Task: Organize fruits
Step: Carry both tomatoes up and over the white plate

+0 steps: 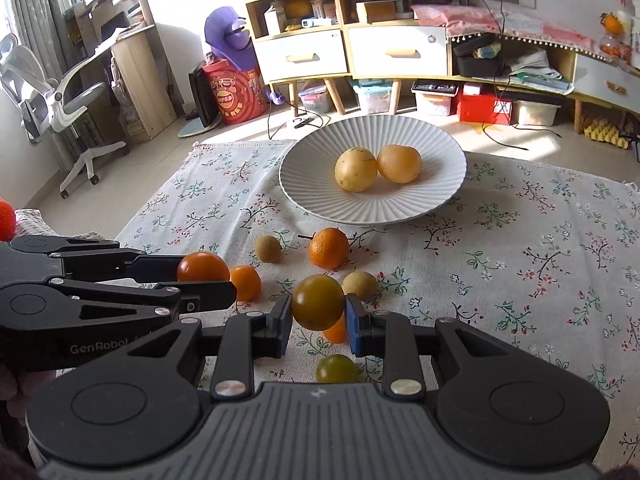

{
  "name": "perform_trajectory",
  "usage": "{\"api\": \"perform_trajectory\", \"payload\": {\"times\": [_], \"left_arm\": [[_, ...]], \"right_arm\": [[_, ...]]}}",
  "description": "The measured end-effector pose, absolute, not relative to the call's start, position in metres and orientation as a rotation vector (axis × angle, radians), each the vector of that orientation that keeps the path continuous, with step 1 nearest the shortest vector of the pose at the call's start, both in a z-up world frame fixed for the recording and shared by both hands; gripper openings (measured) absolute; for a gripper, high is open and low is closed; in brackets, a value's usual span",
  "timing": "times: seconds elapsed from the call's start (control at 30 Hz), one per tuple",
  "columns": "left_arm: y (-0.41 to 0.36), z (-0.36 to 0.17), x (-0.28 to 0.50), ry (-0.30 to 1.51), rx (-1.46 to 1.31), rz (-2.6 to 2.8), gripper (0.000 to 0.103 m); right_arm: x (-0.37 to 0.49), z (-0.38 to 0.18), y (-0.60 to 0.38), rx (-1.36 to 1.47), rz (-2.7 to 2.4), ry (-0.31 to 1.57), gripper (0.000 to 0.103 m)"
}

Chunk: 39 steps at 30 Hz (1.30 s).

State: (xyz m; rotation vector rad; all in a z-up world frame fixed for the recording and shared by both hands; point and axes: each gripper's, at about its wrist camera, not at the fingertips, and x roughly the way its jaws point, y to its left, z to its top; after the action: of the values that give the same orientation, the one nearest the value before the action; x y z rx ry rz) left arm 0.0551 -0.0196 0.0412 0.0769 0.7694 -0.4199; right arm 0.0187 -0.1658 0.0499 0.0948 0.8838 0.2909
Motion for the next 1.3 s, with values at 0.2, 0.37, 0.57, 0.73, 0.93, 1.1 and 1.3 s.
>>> {"api": "perform_trajectory", "payload": {"times": [0.2,0.37,0.57,0.73,0.93,1.1,1.3], "left_arm": [[-0.031,0.044,0.072,0.740,0.081,-0.425,0.030],[-0.045,0.040,0.090,0.731,0.086,-0.435,0.030],[-0.057,0.029,0.110,0.725,0.082,-0.434,0.030],[-0.065,0.021,0.126,0.734,0.081,-0.420,0.030],[-0.072,0.012,0.142,0.751,0.082,-0.394,0.030],[-0.078,0.006,0.149,0.757,0.094,-0.390,0.030],[-0.079,0.001,0.158,0.754,0.086,-0.381,0.030]], "right_arm": [[0.038,0.051,-0.175,0.118,0.282,0.858,0.025],[0.056,0.046,-0.189,0.161,0.290,0.847,0.025],[0.079,0.039,-0.206,0.176,0.282,0.833,0.025],[0.090,0.036,-0.217,0.173,0.287,0.822,0.025],[0.104,0.032,-0.220,0.193,0.305,0.813,0.025],[0.115,0.024,-0.220,0.181,0.307,0.822,0.025],[0.121,0.018,-0.219,0.168,0.315,0.830,0.025]]}}
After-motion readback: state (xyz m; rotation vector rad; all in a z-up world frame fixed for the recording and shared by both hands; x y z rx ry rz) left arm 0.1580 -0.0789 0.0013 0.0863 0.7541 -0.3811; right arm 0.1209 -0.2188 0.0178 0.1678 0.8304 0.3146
